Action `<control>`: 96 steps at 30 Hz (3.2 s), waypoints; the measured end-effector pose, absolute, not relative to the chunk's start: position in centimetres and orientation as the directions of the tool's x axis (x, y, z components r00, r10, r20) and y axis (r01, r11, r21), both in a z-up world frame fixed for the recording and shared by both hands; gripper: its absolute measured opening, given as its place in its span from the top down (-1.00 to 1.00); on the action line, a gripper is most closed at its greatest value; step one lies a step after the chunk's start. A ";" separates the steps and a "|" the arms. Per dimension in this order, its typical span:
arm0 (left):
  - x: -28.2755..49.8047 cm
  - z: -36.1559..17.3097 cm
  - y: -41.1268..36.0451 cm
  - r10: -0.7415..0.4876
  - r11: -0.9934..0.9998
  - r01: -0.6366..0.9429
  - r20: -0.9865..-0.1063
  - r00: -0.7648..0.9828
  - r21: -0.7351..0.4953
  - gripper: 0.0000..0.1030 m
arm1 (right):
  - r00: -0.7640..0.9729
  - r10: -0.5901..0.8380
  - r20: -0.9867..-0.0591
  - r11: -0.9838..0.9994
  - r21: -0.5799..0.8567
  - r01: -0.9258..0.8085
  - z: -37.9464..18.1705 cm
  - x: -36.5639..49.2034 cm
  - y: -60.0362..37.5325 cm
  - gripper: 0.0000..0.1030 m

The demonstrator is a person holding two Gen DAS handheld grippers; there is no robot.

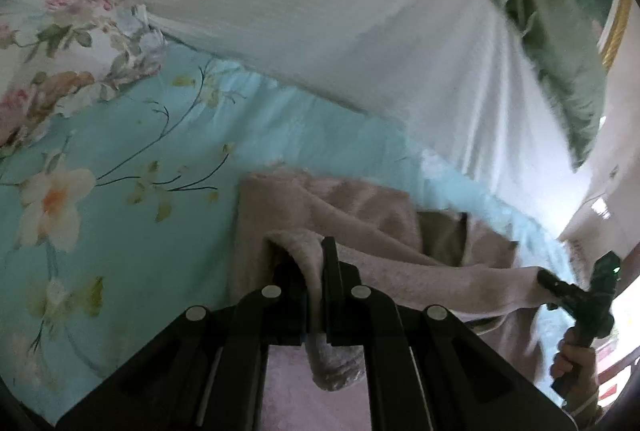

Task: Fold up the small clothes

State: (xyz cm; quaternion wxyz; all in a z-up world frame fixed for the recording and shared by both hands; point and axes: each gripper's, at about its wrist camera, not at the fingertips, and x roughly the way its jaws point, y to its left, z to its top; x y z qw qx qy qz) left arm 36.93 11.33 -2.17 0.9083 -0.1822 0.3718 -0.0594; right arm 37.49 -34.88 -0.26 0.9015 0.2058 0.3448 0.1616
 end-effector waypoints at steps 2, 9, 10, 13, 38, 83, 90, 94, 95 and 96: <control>38.5 -3.6 10.9 -0.220 0.938 -0.041 -0.683 0.696 -0.345 0.92 | 0.699 0.411 -0.585 0.874 0.472 -0.119 -1.5 38.7 -34.7 0.82; 39.6 -6.4 11.0 -0.222 0.942 -0.058 -0.744 0.630 -0.330 0.63 | 0.675 0.453 -0.583 0.823 0.564 -0.065 -3.4 39.8 -35.6 0.65; 38.9 -6.1 11.1 -0.220 0.942 -0.059 -0.742 0.633 -0.329 0.30 | 0.680 0.457 -0.573 0.811 0.582 -0.055 -3.1 39.4 -36.0 0.58; 35.4 -4.5 10.3 -0.205 0.950 -0.036 -0.709 0.675 -0.309 -0.05 | 0.744 0.379 -0.550 0.830 0.557 -0.012 -1.5 36.4 -37.3 -0.19; 45.3 -3.3 8.9 -0.063 0.978 -0.113 -0.766 0.640 -0.175 0.03 | 0.736 0.217 -0.641 0.969 0.235 -0.081 -0.4 42.1 -29.9 0.21; 26.7 -11.0 8.3 -0.299 0.733 -0.281 -0.664 0.686 -0.620 0.31 | 0.655 0.539 -0.530 0.785 0.597 -0.163 -5.9 21.8 -27.0 -0.01; 26.7 -7.4 6.1 -0.290 0.818 -0.147 -0.619 0.730 -0.556 0.83 | 0.647 0.551 -0.528 0.778 0.605 -0.169 -5.2 23.9 -27.9 -0.02; 26.4 -3.3 1.8 -0.312 0.884 0.018 -0.563 0.765 -0.466 0.91 | 0.625 0.572 -0.531 0.766 0.619 -0.175 -4.4 25.7 -28.5 -0.02; 26.3 -2.6 0.6 -0.311 0.900 0.051 -0.555 0.771 -0.434 0.91 | 0.619 0.582 -0.528 0.759 0.626 -0.180 -4.0 26.2 -28.7 -0.02; 26.3 -2.0 -1.0 -0.312 0.914 0.089 -0.548 0.776 -0.395 0.91 | 0.605 0.608 -0.514 0.741 0.641 -0.199 -3.6 27.1 -28.9 -0.02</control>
